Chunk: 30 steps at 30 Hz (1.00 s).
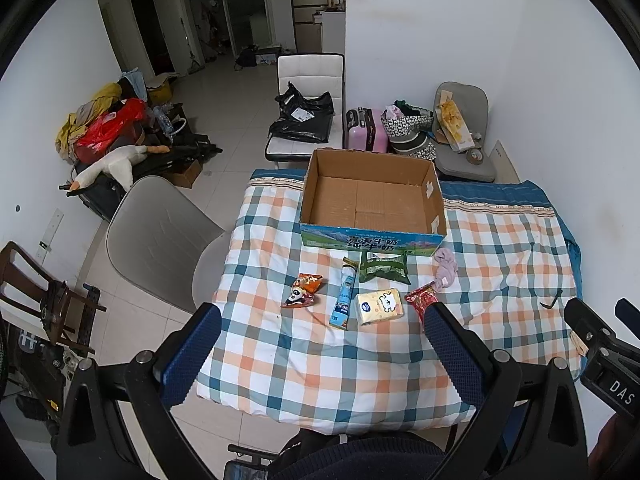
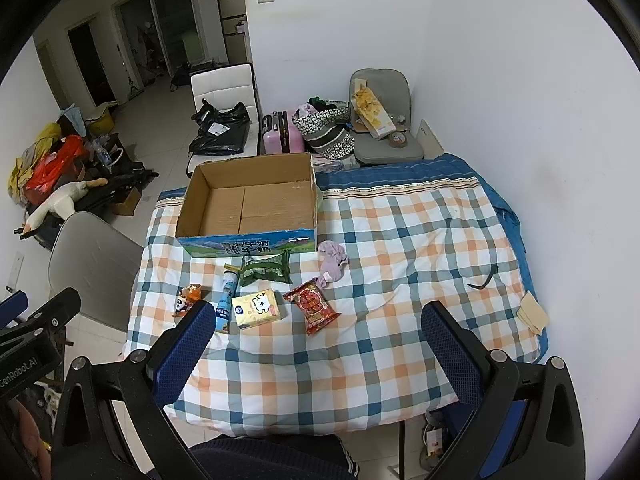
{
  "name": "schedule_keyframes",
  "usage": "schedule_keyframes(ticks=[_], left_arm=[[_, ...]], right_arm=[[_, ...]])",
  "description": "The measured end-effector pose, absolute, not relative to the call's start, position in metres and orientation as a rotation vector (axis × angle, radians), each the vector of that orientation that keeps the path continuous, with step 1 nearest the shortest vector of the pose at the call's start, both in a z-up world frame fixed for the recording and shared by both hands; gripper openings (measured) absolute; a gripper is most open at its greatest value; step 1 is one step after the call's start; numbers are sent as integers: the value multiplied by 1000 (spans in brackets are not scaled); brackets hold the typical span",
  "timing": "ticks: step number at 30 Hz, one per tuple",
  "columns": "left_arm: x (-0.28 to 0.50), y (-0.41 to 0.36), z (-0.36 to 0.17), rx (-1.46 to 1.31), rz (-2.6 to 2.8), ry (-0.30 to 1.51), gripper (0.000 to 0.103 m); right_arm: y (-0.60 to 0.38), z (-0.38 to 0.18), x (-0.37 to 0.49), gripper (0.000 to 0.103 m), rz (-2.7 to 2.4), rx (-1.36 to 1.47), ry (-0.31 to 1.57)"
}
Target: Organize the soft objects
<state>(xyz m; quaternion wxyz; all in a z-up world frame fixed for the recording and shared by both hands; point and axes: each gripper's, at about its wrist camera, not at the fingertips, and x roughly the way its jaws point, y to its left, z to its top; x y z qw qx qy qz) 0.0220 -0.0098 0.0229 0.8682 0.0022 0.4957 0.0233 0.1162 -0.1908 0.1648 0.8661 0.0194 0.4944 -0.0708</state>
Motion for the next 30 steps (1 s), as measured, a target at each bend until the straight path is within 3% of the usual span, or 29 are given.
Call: schedule_keyframes(ticks=[30], left_arm=[[21, -8, 22, 6, 46, 1035, 103]], right_arm=[[-190, 162, 118, 103, -149, 41, 1027]])
